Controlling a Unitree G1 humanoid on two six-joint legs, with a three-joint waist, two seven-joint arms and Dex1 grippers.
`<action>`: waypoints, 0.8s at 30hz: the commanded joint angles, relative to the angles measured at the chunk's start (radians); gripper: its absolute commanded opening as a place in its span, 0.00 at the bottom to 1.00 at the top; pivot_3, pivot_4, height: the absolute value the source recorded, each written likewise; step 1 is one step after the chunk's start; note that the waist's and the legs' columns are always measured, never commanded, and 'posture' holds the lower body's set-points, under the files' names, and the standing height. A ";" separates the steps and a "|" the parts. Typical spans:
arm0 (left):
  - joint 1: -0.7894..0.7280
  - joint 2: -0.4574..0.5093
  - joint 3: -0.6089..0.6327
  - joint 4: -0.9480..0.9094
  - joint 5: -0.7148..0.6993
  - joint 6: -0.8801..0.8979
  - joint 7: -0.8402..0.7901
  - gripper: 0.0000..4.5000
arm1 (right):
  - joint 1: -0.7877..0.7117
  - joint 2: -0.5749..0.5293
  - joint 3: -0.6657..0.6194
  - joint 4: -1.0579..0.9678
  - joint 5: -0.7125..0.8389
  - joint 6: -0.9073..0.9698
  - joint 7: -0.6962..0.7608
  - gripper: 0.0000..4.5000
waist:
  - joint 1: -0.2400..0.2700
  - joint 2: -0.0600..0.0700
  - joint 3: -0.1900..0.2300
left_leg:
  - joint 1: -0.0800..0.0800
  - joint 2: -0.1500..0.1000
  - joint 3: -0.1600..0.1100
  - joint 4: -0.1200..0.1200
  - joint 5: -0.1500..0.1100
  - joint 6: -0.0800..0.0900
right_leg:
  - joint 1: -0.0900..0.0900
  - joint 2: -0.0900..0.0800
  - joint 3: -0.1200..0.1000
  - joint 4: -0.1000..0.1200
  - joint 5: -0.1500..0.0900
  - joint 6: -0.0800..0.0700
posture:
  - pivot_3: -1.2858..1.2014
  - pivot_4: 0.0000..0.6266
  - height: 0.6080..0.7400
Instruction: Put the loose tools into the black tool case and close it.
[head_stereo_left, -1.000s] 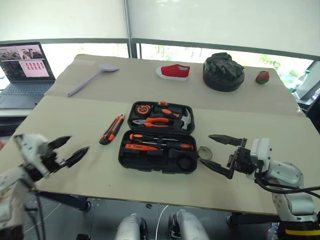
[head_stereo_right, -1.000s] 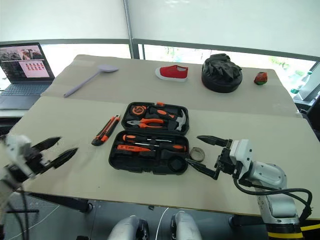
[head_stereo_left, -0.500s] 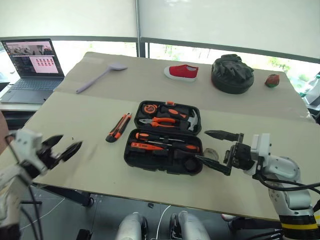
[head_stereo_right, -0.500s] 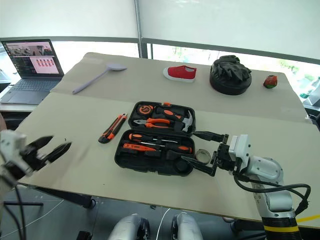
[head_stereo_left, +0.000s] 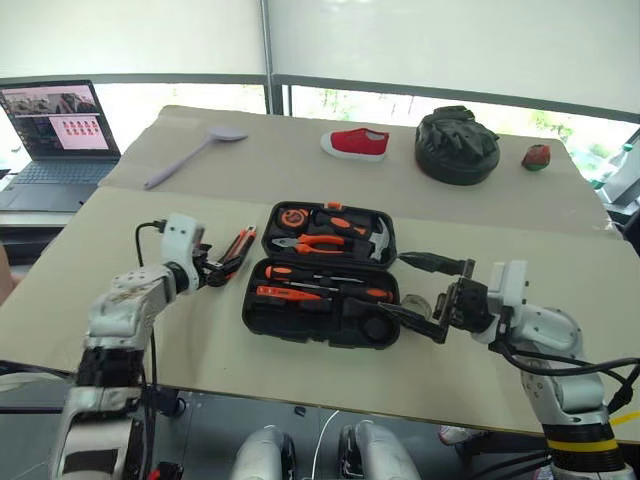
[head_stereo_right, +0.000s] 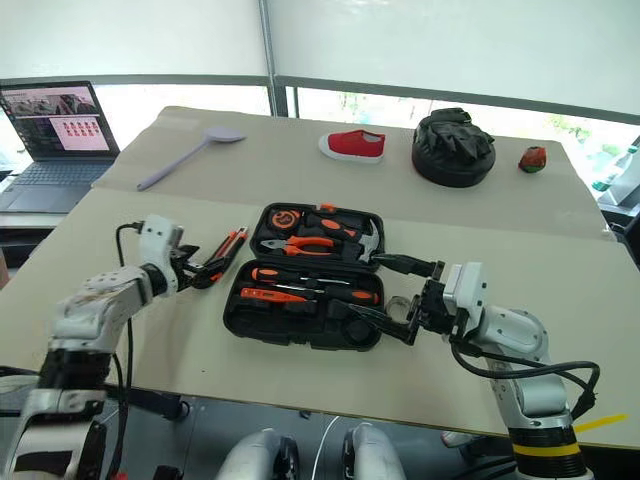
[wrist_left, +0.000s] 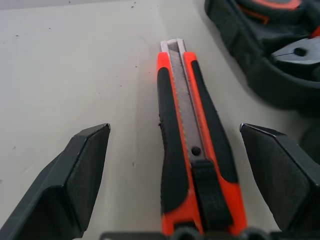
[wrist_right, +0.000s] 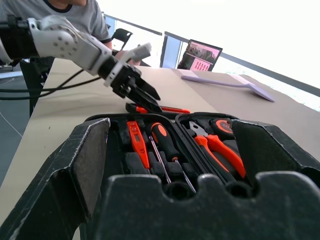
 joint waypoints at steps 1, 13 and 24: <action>-0.047 -0.015 -0.038 0.076 0.053 -0.031 -0.003 0.88 | -0.007 0.006 0.001 -0.047 0.001 -0.011 -0.017 1.00 | 0.000 0.000 0.000 | 0.000 0.000 0.000 0.000 0.000 0.000 | 0.000 0.000 0.000 0.000 0.000 0.000 | 0.52 0.24 1.00; 0.063 0.088 0.143 -0.084 -0.095 -0.319 -0.316 0.37 | 0.026 -0.013 -0.016 -0.073 0.012 -0.010 -0.034 1.00 | -0.013 -0.001 0.000 | 0.001 0.001 0.000 0.000 0.001 -0.002 | -0.002 0.000 0.000 0.002 0.001 -0.002 | 0.52 0.24 1.00; 0.033 0.267 -0.181 -0.333 -0.063 -0.414 -0.890 0.37 | 0.050 -0.133 -0.051 -0.085 0.066 0.057 0.043 1.00 | 0.002 0.000 0.001 | -0.003 0.000 0.000 0.001 -0.001 0.002 | -0.001 -0.001 -0.001 -0.002 0.000 0.000 | 0.52 0.24 1.00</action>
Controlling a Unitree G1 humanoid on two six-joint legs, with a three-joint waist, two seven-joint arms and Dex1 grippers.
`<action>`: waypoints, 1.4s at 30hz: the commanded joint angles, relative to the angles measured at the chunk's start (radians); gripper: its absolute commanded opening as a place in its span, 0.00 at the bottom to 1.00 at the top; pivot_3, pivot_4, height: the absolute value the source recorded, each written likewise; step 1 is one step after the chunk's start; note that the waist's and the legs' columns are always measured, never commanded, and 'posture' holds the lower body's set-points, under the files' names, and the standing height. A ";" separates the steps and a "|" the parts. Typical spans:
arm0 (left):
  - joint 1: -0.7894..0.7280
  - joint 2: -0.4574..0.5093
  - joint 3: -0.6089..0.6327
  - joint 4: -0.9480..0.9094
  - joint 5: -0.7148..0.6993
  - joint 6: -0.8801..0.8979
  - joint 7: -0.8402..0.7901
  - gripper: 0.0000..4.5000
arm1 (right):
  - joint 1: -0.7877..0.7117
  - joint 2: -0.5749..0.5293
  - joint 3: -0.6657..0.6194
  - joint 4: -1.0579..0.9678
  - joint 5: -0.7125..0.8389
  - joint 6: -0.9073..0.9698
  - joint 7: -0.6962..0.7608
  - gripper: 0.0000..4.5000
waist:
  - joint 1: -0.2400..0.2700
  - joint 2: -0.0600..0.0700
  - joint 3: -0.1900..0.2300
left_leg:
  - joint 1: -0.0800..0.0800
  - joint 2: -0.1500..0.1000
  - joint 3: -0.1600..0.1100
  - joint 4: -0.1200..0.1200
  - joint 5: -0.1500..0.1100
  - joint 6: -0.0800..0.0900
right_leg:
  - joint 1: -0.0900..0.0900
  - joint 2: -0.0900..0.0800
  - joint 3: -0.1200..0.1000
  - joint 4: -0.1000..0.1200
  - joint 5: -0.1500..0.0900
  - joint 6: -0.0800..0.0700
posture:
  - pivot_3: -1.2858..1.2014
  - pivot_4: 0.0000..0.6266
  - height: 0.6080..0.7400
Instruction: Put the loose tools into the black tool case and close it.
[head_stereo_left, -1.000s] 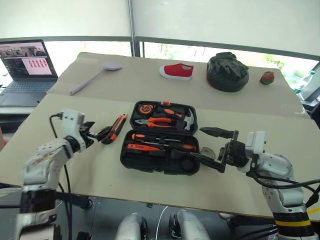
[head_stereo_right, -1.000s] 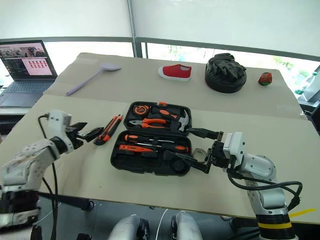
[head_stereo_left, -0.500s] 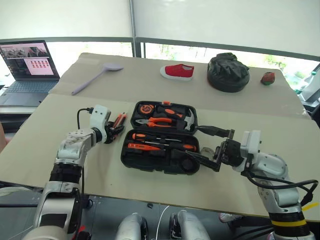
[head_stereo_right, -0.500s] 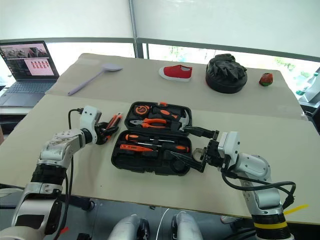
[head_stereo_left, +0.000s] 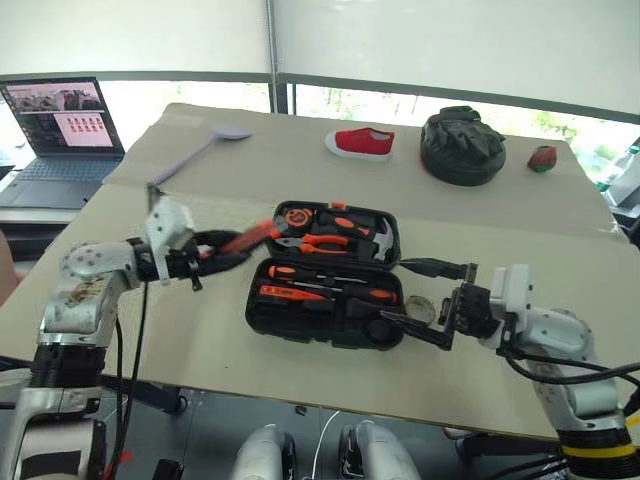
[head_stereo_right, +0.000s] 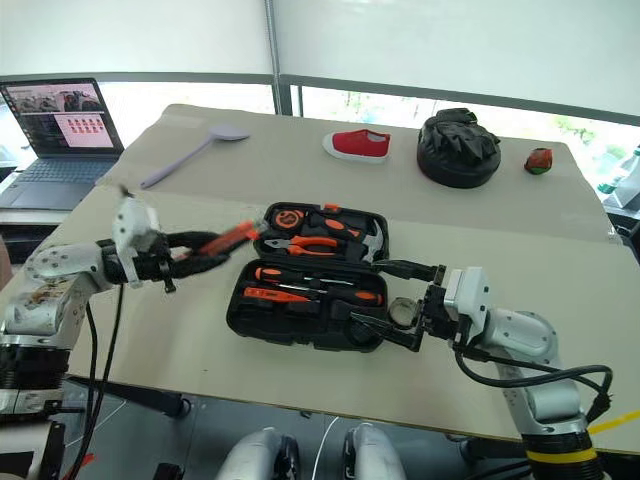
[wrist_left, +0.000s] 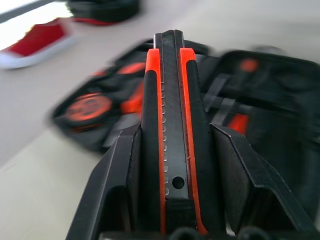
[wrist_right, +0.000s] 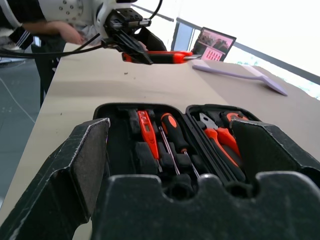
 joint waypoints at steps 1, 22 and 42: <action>-0.060 -0.006 -0.117 -0.066 0.080 -0.037 -0.059 0.37 | 0.027 -0.029 -0.020 -0.057 0.030 0.030 0.020 1.00 | -0.001 0.000 0.000 | 0.000 0.000 0.000 0.000 0.000 0.000 | 0.000 0.000 0.000 0.000 0.000 0.000 | 0.52 0.24 1.00; -0.121 -0.099 -0.380 -0.081 0.362 0.032 -0.009 0.37 | 0.128 -0.054 -0.042 -0.140 0.026 0.063 -0.020 1.00 | 0.001 0.000 0.000 | 0.001 0.000 0.000 0.001 -0.001 0.003 | 0.001 0.002 0.002 0.001 -0.001 0.001 | 0.52 0.24 1.00; -0.142 -0.196 -0.131 0.030 0.095 -0.027 -0.044 0.80 | 0.080 -0.016 -0.006 -0.103 0.021 0.071 -0.047 1.00 | -0.004 0.000 0.000 | 0.000 0.000 0.000 0.003 -0.001 0.003 | 0.000 0.002 0.002 0.002 -0.001 0.002 | 0.52 0.24 1.00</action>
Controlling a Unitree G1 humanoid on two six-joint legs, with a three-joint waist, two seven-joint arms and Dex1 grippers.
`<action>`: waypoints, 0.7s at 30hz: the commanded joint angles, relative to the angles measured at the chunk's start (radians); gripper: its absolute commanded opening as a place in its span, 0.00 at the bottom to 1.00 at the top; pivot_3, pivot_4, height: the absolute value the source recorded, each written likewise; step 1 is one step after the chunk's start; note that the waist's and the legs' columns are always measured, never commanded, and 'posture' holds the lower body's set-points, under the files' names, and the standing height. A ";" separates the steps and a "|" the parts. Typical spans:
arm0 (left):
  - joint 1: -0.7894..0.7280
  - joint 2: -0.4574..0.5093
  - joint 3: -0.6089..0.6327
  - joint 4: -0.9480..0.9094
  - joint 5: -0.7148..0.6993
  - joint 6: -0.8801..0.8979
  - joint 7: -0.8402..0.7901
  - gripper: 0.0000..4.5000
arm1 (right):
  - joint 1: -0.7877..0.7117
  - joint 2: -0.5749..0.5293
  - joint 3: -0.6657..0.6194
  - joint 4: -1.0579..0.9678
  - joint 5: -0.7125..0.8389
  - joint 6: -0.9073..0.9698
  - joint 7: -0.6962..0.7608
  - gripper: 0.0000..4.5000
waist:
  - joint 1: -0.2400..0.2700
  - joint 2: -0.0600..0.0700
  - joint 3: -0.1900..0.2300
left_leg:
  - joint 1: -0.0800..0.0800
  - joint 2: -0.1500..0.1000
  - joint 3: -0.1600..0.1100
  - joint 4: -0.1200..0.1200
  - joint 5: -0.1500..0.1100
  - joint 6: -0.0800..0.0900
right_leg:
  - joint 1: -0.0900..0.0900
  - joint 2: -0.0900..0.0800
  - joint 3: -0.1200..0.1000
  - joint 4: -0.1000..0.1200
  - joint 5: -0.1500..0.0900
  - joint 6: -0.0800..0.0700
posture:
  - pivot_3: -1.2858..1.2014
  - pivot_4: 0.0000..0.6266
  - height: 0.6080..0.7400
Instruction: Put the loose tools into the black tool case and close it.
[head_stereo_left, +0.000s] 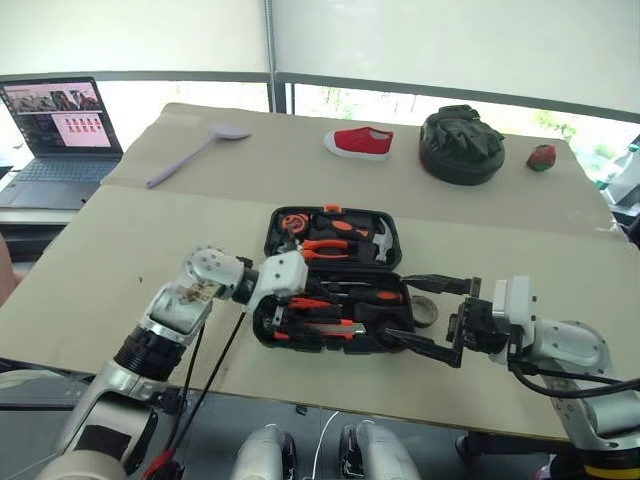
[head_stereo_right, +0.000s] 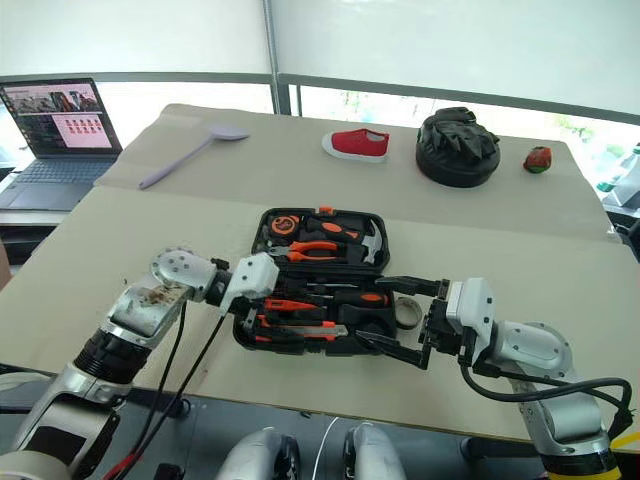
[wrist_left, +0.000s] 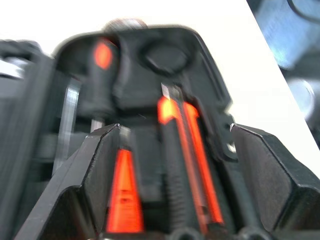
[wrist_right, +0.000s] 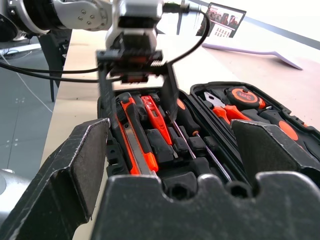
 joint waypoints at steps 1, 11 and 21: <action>0.002 0.011 0.070 0.030 -0.054 -0.067 -0.023 0.74 | -0.011 0.011 -0.007 -0.010 0.006 0.003 -0.009 1.00 | -0.002 0.000 0.000 | 0.001 0.000 0.000 0.000 0.000 0.000 | 0.000 0.000 0.000 0.000 0.000 0.000 | 0.52 0.24 1.00; 0.131 0.007 0.011 0.041 -0.012 -0.224 -0.068 0.00 | -0.011 0.028 0.000 -0.016 0.000 0.007 -0.026 1.00 | 0.002 0.000 0.000 | 0.000 0.000 0.000 0.000 0.000 0.000 | 0.000 0.000 0.000 0.000 0.000 0.000 | 0.52 0.24 1.00; 0.158 -0.025 -0.056 0.163 0.106 -0.115 0.065 0.00 | -0.003 0.019 -0.012 -0.043 0.017 0.032 -0.033 1.00 | 0.006 0.002 -0.001 | 0.004 0.000 0.000 0.000 -0.004 0.007 | 0.004 -0.001 0.000 0.000 0.000 0.000 | 0.52 0.24 1.00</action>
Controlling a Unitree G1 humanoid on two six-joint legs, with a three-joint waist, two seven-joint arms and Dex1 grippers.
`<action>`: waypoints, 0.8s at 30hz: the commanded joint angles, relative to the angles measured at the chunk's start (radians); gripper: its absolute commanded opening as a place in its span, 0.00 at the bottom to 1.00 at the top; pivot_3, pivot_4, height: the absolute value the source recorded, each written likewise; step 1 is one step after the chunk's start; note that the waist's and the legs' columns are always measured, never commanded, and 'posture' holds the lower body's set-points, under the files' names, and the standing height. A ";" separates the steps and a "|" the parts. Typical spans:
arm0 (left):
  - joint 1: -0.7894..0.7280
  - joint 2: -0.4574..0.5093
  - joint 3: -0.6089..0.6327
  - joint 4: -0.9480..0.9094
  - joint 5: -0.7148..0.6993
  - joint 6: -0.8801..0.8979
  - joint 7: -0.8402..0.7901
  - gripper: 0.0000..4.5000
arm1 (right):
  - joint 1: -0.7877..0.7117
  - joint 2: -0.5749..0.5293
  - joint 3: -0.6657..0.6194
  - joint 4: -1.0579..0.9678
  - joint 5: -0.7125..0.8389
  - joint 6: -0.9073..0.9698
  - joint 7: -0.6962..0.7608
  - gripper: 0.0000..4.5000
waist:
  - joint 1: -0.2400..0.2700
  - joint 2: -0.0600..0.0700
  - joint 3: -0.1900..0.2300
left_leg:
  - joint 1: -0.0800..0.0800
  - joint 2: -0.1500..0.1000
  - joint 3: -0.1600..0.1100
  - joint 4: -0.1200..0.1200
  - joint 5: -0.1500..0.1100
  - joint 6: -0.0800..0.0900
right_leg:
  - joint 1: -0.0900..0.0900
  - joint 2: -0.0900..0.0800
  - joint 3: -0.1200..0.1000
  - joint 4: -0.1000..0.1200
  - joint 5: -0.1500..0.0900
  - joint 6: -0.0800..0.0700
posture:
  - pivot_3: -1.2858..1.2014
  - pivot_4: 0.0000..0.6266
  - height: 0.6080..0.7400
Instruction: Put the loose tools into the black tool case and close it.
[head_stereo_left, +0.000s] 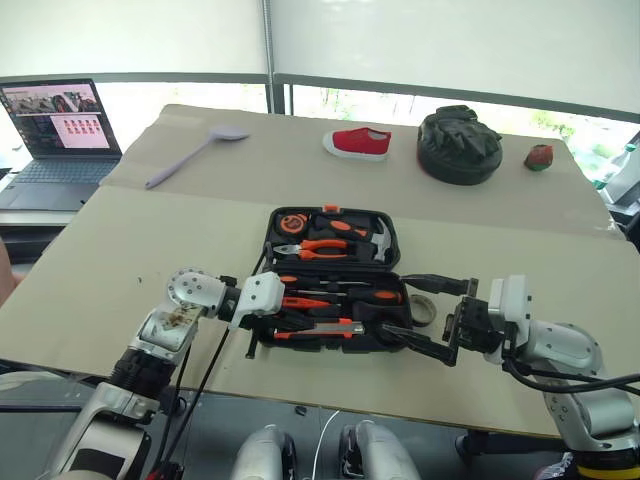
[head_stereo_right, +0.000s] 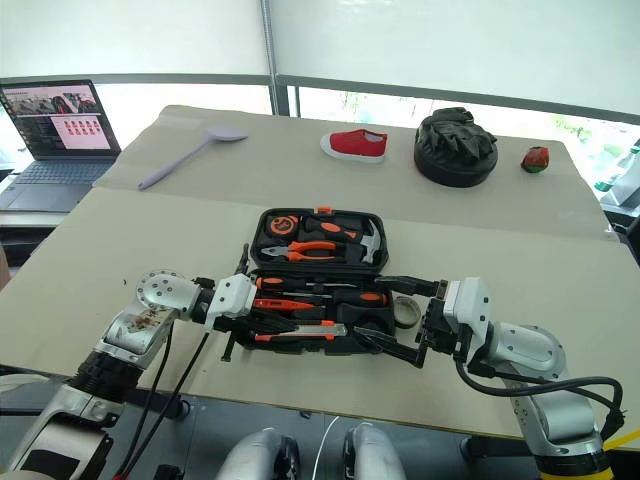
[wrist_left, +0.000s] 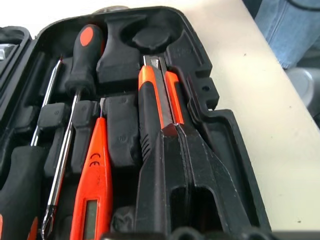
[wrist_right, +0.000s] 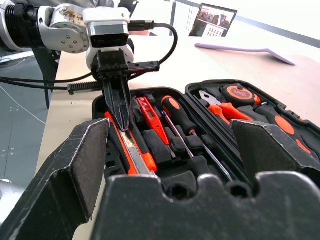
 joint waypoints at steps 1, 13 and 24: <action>0.012 -0.019 -0.031 0.075 0.063 0.087 0.083 0.00 | -0.004 -0.005 -0.019 -0.048 0.020 0.011 -0.008 1.00 | 0.001 0.000 0.000 | 0.001 0.000 0.000 0.000 0.000 0.001 | 0.001 0.000 0.000 0.000 0.000 0.000 | 0.52 0.24 1.00; 0.061 -0.072 0.069 -0.004 -0.080 0.089 0.107 0.06 | 0.052 -0.008 -0.099 -0.053 0.017 0.010 -0.056 1.00 | 0.010 0.013 -0.013 | 0.011 0.000 0.000 -0.004 -0.003 0.004 | 0.011 -0.001 0.000 -0.008 0.000 0.002 | 0.52 0.24 1.00; 0.162 0.046 0.338 -0.158 -0.299 0.083 0.050 0.92 | 0.419 -0.003 -0.384 0.158 -0.124 -0.289 0.013 1.00 | -0.003 0.014 -0.012 | 0.005 0.000 0.000 -0.004 -0.004 0.005 | 0.008 -0.001 -0.001 -0.010 -0.001 0.005 | 0.52 0.24 1.00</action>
